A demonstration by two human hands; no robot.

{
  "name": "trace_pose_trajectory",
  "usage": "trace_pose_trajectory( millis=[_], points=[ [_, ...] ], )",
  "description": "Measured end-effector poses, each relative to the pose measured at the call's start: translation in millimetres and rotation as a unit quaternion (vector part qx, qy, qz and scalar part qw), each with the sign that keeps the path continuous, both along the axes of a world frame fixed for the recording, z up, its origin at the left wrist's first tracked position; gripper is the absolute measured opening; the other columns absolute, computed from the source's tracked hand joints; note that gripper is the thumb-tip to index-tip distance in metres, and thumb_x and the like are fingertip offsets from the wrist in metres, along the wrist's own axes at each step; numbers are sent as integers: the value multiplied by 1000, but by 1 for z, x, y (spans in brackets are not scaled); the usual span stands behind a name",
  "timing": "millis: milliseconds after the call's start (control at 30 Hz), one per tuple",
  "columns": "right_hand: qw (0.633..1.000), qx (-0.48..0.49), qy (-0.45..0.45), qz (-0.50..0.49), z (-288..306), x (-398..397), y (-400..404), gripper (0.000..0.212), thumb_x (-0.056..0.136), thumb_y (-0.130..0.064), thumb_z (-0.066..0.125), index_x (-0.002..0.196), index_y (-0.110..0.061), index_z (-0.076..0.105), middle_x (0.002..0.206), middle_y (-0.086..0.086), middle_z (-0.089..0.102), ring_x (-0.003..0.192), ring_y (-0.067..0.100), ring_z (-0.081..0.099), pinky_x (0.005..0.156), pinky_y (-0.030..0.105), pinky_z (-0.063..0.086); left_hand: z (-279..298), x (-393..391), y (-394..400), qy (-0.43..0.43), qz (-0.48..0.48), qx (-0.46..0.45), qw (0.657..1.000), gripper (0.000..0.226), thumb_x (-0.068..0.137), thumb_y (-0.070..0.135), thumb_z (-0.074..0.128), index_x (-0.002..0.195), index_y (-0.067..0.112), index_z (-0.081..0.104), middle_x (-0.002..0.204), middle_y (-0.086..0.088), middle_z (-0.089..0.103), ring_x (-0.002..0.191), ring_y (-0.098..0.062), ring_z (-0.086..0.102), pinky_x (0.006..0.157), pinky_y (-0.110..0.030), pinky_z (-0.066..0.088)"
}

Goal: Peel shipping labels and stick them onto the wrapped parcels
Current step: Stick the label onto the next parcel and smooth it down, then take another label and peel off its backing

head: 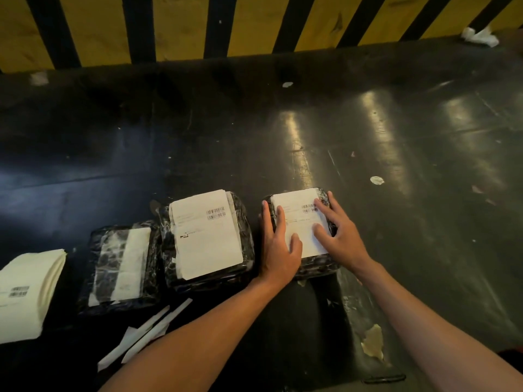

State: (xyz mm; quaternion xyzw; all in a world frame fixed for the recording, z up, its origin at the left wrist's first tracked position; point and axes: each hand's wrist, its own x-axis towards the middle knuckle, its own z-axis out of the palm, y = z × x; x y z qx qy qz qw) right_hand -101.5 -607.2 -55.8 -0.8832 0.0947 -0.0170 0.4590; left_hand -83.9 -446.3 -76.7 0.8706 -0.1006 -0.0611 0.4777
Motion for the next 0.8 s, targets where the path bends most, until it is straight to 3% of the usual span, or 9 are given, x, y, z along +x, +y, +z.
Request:
trace_pose_trajectory(
  millis=[100,167,300,433,533,567,633,700,800],
  points=[
    [1000,-4,-16,-8,-1,-2,2,60,91,-30,61,148,-31,41,165,-9,11,141,11,35,85,11,51,-4,0,3,-21,-12,-3,1000,72,93,35,40,154,16,6,164,2,-17,152,-21,-7,121,-52,21],
    [1000,-5,-12,-14,0,-4,4,61,90,-34,59,148,-29,41,165,-9,10,135,5,34,77,4,46,-6,0,3,-26,-17,6,999,72,94,35,41,155,17,7,164,3,-17,152,-20,-10,122,-51,17],
    [999,-23,-3,-21,2,-5,7,58,95,-27,60,149,-30,40,165,-9,9,135,2,30,77,5,45,-3,3,3,-3,-33,23,999,69,95,31,44,155,15,14,163,2,-19,151,-22,-13,123,-49,12],
    [999,-20,32,-32,13,2,7,55,93,-17,60,145,-29,45,164,-5,15,144,5,22,102,22,35,22,8,-2,92,-46,74,992,69,99,22,46,157,20,8,160,2,-29,147,-28,-25,123,-48,2],
    [996,-46,52,-58,25,15,11,48,89,-9,60,136,-20,53,159,10,31,149,15,20,105,23,24,60,4,-2,155,-83,86,981,69,97,16,47,156,22,13,162,-4,-25,146,-32,-27,122,-48,1],
    [995,-59,48,-71,30,20,15,45,89,-8,60,133,-17,56,155,15,37,150,18,20,104,24,24,75,0,1,145,-95,61,983,65,97,15,47,155,22,19,164,-6,-15,149,-31,-19,122,-45,4],
    [993,-73,31,-90,45,30,30,40,90,-12,60,130,-14,59,151,17,42,149,21,24,108,28,26,104,-3,19,97,-105,-26,989,53,97,11,46,148,21,38,161,-6,26,149,-22,20,122,-38,21],
    [993,-71,13,-97,63,41,57,38,91,-13,60,129,-15,59,152,15,42,147,21,28,112,33,26,133,0,52,35,-84,-108,990,38,96,7,48,131,20,58,129,-1,64,119,-12,60,105,-33,48],
    [994,-74,-38,-76,89,59,115,36,91,-9,60,126,-11,61,151,15,43,144,24,33,114,28,22,158,10,121,-37,-24,-163,986,27,96,2,50,110,16,68,93,1,73,79,-7,70,77,-21,57]
  ],
)
